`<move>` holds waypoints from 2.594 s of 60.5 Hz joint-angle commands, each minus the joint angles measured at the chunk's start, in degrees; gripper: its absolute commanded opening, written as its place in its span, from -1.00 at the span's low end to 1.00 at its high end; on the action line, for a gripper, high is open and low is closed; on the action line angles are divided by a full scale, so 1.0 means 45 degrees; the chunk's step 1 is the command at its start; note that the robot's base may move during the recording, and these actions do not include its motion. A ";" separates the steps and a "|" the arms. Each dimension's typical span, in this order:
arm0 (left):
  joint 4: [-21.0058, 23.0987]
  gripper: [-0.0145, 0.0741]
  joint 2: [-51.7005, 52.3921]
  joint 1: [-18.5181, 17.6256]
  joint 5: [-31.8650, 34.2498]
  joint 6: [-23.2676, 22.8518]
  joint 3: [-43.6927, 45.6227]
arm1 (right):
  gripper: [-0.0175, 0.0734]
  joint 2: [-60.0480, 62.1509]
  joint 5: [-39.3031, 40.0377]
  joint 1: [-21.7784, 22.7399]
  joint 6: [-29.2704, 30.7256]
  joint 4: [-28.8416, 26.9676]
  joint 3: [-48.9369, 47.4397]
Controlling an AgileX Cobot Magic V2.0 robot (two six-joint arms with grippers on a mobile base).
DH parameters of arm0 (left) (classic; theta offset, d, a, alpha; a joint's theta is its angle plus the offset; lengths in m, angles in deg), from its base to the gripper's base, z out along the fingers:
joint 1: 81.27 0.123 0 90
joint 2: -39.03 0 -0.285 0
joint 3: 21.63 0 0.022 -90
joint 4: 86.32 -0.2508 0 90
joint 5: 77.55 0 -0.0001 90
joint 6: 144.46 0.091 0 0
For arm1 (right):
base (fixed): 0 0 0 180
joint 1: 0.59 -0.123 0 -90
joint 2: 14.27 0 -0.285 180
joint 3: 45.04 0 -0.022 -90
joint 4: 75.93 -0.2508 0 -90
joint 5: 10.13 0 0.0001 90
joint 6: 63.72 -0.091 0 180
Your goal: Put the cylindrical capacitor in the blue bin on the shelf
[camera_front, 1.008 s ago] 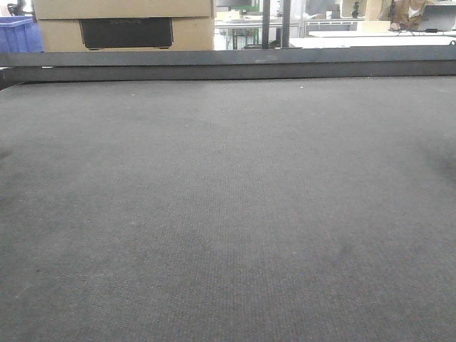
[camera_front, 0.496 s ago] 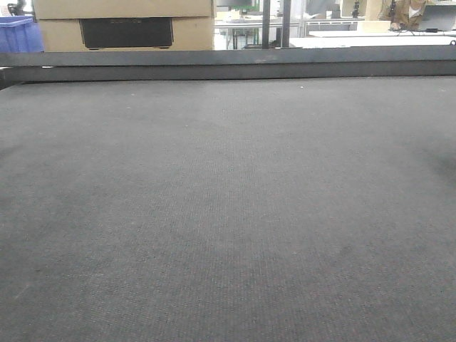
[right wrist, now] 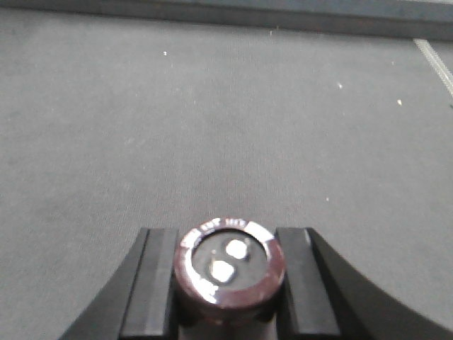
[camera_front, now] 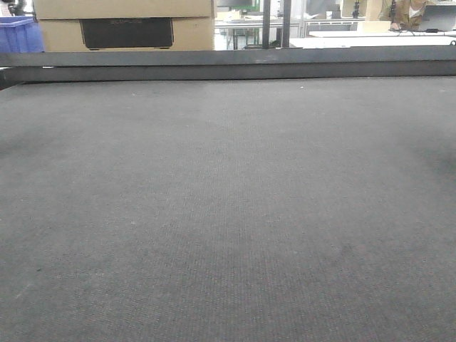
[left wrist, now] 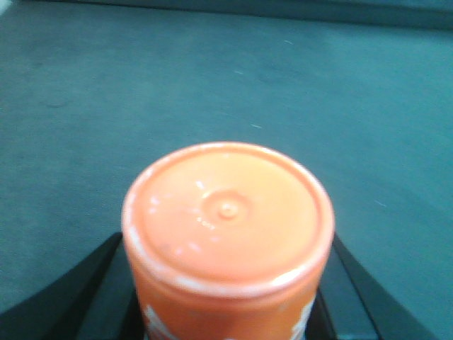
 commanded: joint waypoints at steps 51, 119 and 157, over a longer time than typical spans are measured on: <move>-0.0699 -0.92 0.8784 -0.0646 -0.2857 0.0116 -0.3230 | -0.77 0.7935 -0.1421 -0.0721 0.1101 -0.0575 0.2477; -0.0699 -0.92 1.0179 -0.0646 -0.2241 0.0116 -0.3889 | -0.77 0.9027 -0.1317 -0.0768 0.1101 -0.1123 0.2477; -0.0699 -0.92 1.0179 -0.0646 -0.2220 0.0116 -0.3889 | -0.77 0.9027 -0.1317 -0.0768 0.1101 -0.1123 0.2477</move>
